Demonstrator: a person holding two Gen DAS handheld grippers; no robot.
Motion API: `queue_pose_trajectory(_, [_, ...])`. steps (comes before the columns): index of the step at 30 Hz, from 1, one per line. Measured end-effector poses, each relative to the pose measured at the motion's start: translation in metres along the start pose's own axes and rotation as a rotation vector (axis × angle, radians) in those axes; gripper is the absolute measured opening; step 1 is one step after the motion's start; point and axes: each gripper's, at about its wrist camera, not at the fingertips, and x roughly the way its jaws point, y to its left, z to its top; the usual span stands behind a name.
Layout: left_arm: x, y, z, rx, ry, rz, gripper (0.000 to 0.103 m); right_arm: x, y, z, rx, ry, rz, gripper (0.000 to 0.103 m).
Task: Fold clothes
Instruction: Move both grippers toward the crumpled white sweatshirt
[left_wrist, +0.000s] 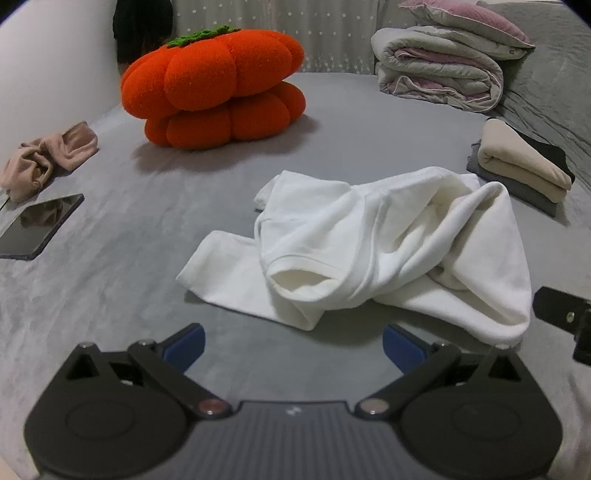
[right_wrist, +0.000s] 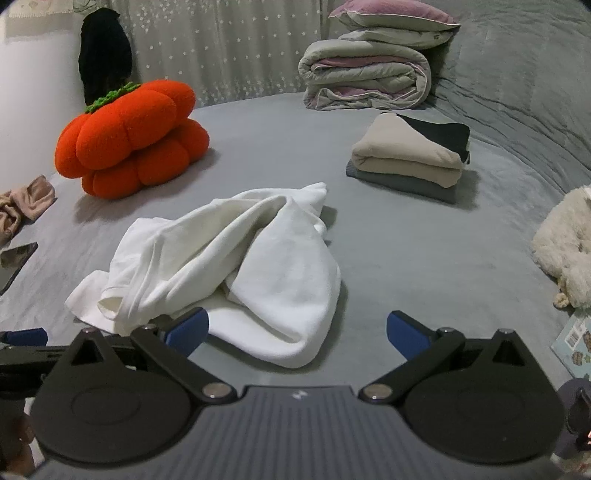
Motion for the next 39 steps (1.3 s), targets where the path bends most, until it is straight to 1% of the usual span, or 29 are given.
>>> queue_pose_trajectory(8, [0.002, 0.004, 0.002, -0.012, 0.000, -0.008, 0.103, 0.005, 0.006, 0.000, 0.010, 0.009, 0.006, 0.103])
queue_pose_trajectory(23, [0.002, 0.013, 0.002, -0.050, 0.006, 0.001, 0.102, 0.010, 0.013, 0.003, 0.028, 0.031, 0.013, 0.103])
queue_pose_trajectory(39, [0.002, 0.015, 0.004, -0.057, 0.015, 0.003, 0.103, 0.010, 0.016, 0.009, 0.029, 0.052, 0.016, 0.103])
